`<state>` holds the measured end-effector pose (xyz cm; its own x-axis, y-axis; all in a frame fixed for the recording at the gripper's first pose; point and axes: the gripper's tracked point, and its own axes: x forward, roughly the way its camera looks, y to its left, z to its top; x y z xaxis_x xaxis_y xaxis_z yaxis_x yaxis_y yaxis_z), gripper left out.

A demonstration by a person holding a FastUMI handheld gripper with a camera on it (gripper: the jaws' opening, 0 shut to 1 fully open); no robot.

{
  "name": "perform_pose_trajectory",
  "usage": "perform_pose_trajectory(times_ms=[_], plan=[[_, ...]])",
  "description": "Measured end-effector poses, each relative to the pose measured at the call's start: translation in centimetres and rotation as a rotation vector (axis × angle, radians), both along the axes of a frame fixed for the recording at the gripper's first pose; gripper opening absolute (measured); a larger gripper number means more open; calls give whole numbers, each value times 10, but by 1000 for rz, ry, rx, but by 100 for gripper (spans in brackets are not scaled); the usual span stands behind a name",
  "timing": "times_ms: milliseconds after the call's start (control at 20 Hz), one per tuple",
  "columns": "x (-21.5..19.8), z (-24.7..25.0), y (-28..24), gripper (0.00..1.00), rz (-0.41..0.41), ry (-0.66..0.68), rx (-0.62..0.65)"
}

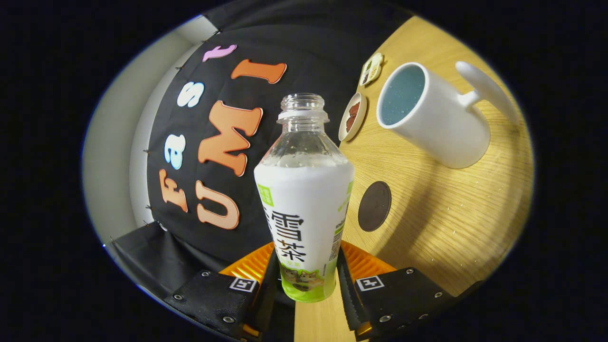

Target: Take the bottle from table, then pour the juice into the cup, finally place the bottle on the coaster

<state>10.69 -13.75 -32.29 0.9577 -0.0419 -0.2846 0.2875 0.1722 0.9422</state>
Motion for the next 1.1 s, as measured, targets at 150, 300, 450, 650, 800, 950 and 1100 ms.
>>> perform_pose_trajectory(times_ms=[150,300,450,650,800,950,1100], plan=[[-4,0,-8,61,-35,-11,77],[4,-4,-10,61,-53,-9,144],[2,-3,-9,61,-67,-15,209],[2,2,-9,61,-93,-26,283],[4,5,-11,61,-106,-46,328],[4,9,-13,61,-116,-54,356],[7,10,-12,61,-140,-64,383]])
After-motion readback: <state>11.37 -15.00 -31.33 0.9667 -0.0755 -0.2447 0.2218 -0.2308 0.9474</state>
